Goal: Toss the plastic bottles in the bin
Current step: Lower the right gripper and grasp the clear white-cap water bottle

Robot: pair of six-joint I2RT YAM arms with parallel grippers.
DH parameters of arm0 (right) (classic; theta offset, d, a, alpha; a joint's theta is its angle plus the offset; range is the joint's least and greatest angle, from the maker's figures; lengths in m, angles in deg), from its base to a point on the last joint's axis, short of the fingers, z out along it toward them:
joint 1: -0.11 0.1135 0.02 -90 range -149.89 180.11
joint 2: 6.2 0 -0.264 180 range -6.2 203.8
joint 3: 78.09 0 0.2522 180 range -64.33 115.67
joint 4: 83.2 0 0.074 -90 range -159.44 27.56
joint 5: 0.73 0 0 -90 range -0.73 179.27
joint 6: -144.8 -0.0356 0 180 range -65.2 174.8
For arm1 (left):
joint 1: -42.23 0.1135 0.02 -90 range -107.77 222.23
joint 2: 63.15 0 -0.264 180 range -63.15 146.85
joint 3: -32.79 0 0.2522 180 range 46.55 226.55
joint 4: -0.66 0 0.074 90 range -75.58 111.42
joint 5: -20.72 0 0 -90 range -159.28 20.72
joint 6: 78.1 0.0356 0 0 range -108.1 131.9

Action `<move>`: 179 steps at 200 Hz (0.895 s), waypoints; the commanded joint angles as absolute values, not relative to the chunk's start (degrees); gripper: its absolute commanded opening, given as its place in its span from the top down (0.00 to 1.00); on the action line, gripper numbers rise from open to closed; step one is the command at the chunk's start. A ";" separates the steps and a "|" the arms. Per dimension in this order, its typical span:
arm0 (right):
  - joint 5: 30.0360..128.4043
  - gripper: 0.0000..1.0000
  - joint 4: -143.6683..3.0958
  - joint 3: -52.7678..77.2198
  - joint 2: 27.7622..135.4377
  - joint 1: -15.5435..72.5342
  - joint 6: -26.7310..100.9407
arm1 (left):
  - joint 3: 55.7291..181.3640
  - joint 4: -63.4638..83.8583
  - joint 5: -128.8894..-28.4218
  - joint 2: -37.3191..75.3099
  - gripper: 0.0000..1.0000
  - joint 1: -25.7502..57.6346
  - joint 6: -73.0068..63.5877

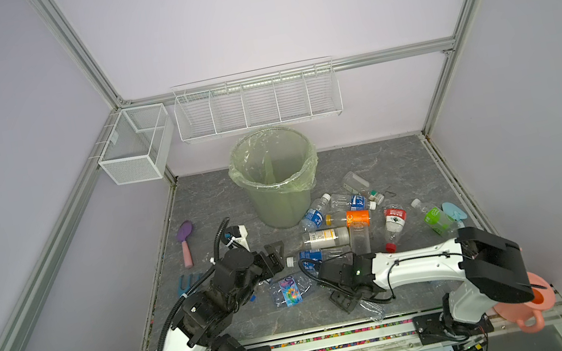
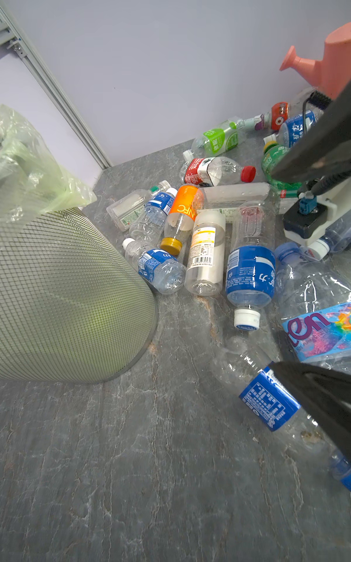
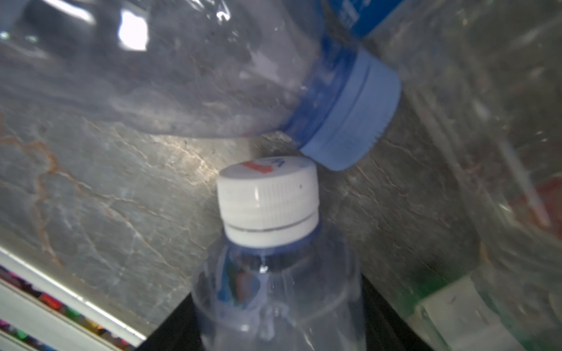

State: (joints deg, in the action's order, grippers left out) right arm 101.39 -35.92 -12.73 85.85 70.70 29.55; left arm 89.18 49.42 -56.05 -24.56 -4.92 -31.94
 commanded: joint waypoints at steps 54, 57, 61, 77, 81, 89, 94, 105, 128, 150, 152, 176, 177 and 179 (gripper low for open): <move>101.26 0.62 -36.27 -13.55 86.95 70.69 29.23 | 91.82 50.38 -54.75 -23.55 0.09 -4.00 -30.56; 101.35 0.63 -36.25 -13.46 86.76 70.70 29.18 | 91.89 50.39 -54.70 -23.51 0.09 -4.00 -30.61; 101.56 0.64 -35.93 -13.36 86.53 70.69 29.21 | 91.96 50.38 -54.67 -23.64 0.09 -3.92 -30.56; 102.08 0.67 -34.91 -12.71 85.24 70.73 29.14 | 92.32 50.61 -54.53 -24.11 0.09 -3.82 -30.32; 102.25 0.68 -34.49 -12.46 84.82 70.91 29.12 | 92.53 50.74 -54.44 -24.12 0.09 -3.75 -30.22; 102.57 0.70 -33.70 -11.92 83.99 70.99 29.10 | 92.85 51.05 -54.43 -24.21 0.09 -3.74 -30.04; 102.72 0.71 -33.23 -11.51 83.43 70.99 29.22 | 93.08 51.28 -54.41 -24.23 0.09 -3.69 -29.95; 103.05 0.74 -31.84 -10.63 82.26 71.11 29.35 | 93.47 51.63 -54.35 -24.32 0.09 -3.66 -29.77; 104.26 0.78 -27.90 -8.17 78.86 71.39 29.32 | 94.00 52.03 -54.26 -24.73 0.09 -3.65 -29.59; 104.41 0.80 -25.38 -6.48 74.27 71.58 29.14 | 94.63 52.64 -54.27 -25.00 0.09 -3.65 -29.42; 104.40 0.80 -25.26 -6.44 73.98 71.57 29.14 | 94.69 52.69 -54.24 -25.07 0.09 -3.65 -29.37; 104.77 0.88 -23.86 -5.03 67.66 71.58 28.80 | 95.33 53.68 -54.07 -25.48 0.09 -3.65 -29.06; 104.80 0.88 -23.79 -4.97 67.33 71.53 28.79 | 95.33 53.69 -54.03 -25.51 0.09 -3.65 -29.10; 104.87 0.89 -23.68 -4.82 66.76 71.58 28.79 | 95.33 53.74 -54.05 -25.55 0.09 -3.65 -29.07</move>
